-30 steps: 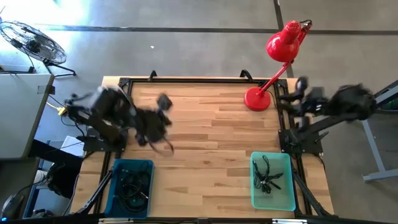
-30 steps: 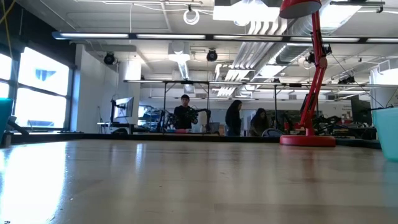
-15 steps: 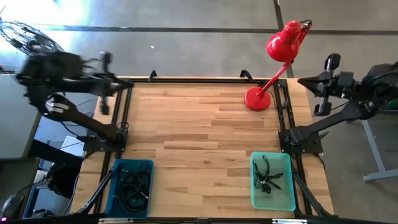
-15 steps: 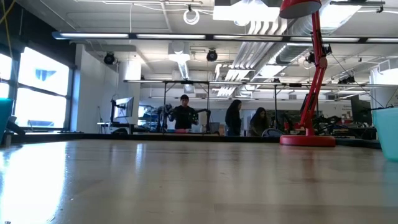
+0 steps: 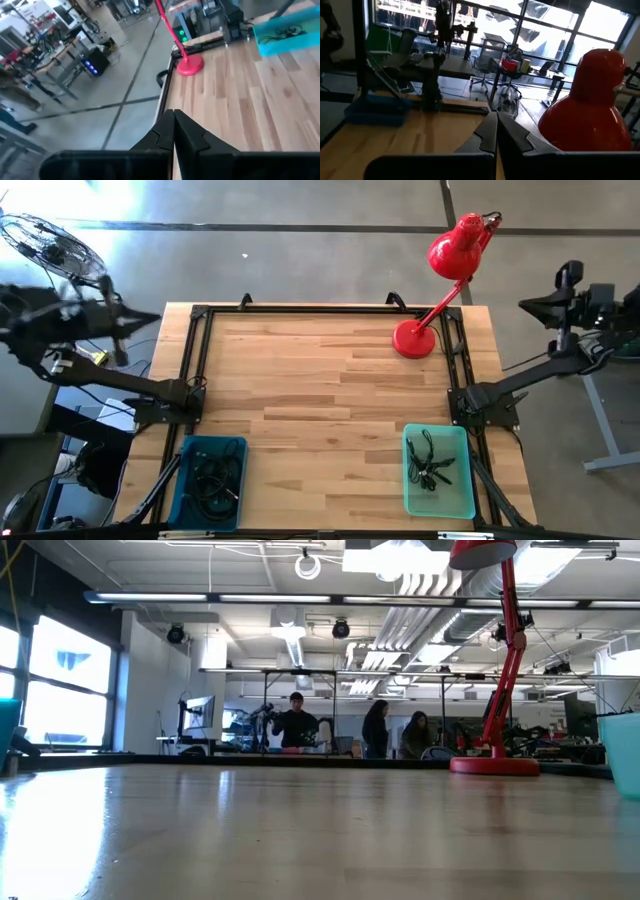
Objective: Pick & Place USB Port
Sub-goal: Return to Home Position
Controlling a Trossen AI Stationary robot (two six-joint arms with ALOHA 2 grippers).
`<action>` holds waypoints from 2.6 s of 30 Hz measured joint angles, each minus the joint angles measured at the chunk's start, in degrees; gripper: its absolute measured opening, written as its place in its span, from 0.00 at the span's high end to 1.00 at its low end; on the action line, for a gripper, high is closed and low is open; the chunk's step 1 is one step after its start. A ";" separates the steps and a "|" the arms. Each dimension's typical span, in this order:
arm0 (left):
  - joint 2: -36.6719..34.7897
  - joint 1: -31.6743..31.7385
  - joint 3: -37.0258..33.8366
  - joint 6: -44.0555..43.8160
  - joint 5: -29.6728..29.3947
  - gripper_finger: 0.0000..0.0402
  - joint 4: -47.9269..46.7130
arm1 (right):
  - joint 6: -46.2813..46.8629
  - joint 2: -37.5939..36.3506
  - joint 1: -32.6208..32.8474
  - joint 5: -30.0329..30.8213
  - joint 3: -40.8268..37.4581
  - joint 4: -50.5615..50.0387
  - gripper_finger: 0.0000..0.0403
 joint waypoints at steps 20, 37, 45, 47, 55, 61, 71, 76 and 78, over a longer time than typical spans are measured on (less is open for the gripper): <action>-33.21 -0.02 -54.70 0.18 16.74 1.00 35.40 | 10.81 -30.56 -0.35 -11.12 -41.40 22.65 1.00; -36.23 -0.02 -79.18 -2.78 28.74 1.00 66.25 | 15.13 -30.74 0.24 -20.73 -72.15 56.01 1.00; -36.32 -0.02 -88.53 -7.30 31.78 1.00 77.81 | 13.79 -30.74 0.19 -20.76 -87.67 77.81 1.00; -36.31 -0.02 -90.25 -7.87 32.02 1.00 80.13 | 12.45 -30.76 0.17 -20.69 -90.74 83.62 1.00; -36.23 -0.02 -95.54 -11.50 31.99 1.00 81.72 | 19.49 -30.59 -1.56 -19.49 -97.88 85.85 1.00; -36.21 -0.02 -97.72 -13.64 28.85 1.00 84.10 | 16.74 -30.32 -4.18 -19.88 -97.90 86.30 1.00; -36.27 -0.02 -97.85 -10.97 21.80 1.00 81.00 | 16.02 -30.30 -13.27 -23.14 -97.90 81.92 1.00; -36.25 -0.02 -97.90 -10.56 21.82 1.00 80.95 | 17.13 -30.28 -18.23 -25.66 -97.90 77.08 1.00; -36.25 -0.02 -97.94 -10.40 21.82 1.00 80.95 | 18.40 -30.28 -20.13 -27.86 -97.90 75.39 1.00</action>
